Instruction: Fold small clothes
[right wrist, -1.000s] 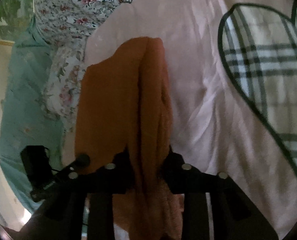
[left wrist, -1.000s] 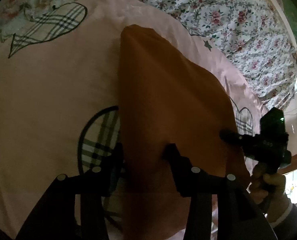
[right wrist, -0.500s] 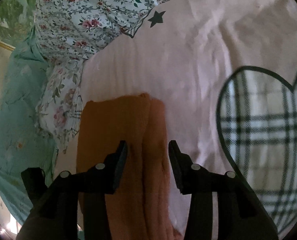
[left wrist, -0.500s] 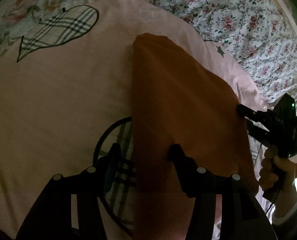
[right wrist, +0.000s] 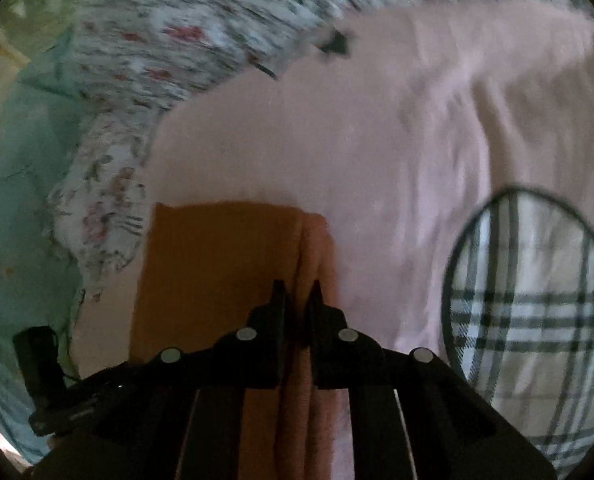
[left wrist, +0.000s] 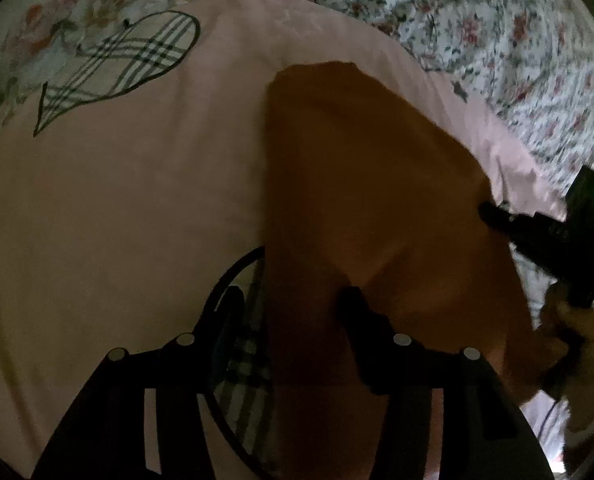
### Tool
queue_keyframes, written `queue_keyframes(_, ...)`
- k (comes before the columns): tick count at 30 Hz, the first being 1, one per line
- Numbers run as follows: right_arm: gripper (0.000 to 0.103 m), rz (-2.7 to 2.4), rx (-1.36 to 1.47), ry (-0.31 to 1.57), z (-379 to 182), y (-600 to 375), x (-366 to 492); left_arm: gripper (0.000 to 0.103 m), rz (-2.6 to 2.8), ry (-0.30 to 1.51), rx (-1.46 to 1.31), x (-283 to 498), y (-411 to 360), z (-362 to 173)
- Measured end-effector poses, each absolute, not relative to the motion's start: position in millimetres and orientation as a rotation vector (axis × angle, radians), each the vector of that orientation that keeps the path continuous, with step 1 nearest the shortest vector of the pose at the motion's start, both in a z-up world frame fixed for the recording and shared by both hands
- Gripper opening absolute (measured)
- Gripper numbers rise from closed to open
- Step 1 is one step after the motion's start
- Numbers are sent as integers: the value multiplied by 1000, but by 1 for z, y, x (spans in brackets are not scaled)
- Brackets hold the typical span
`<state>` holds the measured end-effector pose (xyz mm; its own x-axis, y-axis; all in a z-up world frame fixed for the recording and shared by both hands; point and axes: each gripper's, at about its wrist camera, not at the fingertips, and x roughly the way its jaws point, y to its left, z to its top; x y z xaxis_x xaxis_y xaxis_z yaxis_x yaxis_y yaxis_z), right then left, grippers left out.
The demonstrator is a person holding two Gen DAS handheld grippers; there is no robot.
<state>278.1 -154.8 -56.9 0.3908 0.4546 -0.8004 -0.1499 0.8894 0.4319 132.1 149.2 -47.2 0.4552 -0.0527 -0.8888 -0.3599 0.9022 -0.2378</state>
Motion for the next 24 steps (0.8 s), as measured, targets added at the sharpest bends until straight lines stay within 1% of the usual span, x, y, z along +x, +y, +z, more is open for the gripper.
queue_keyframes(6,14,390,340,1125,-45,-155,273,55,205,1102,-432,125,145,-39)
queue_keyframes(8,16,393,341,1117,-35,-159,262,53,194,1103,-426,117,142,-34)
queue_keyframes(14,17,423,360,1110,-14,-183,208,53,144,1109,-415,83,133,-24)
queue_keyframes(16,18,430,374,1123,-13,-188,186,53,125,1113,-430,68,130,-22)
queue_keyframes(18,21,436,384,1137,-16,-190,169,53,105,1118,-443,57,125,-22)
queue_keyframes(19,26,436,388,1149,-19,-190,160,53,101,1121,-444,54,124,-23)
queue_keyframes(20,29,435,389,1158,-21,-189,155,53,96,1127,-447,50,122,-24)
queue_keyframes(24,29,429,408,1182,-34,-185,143,53,90,1140,-470,49,120,-29)
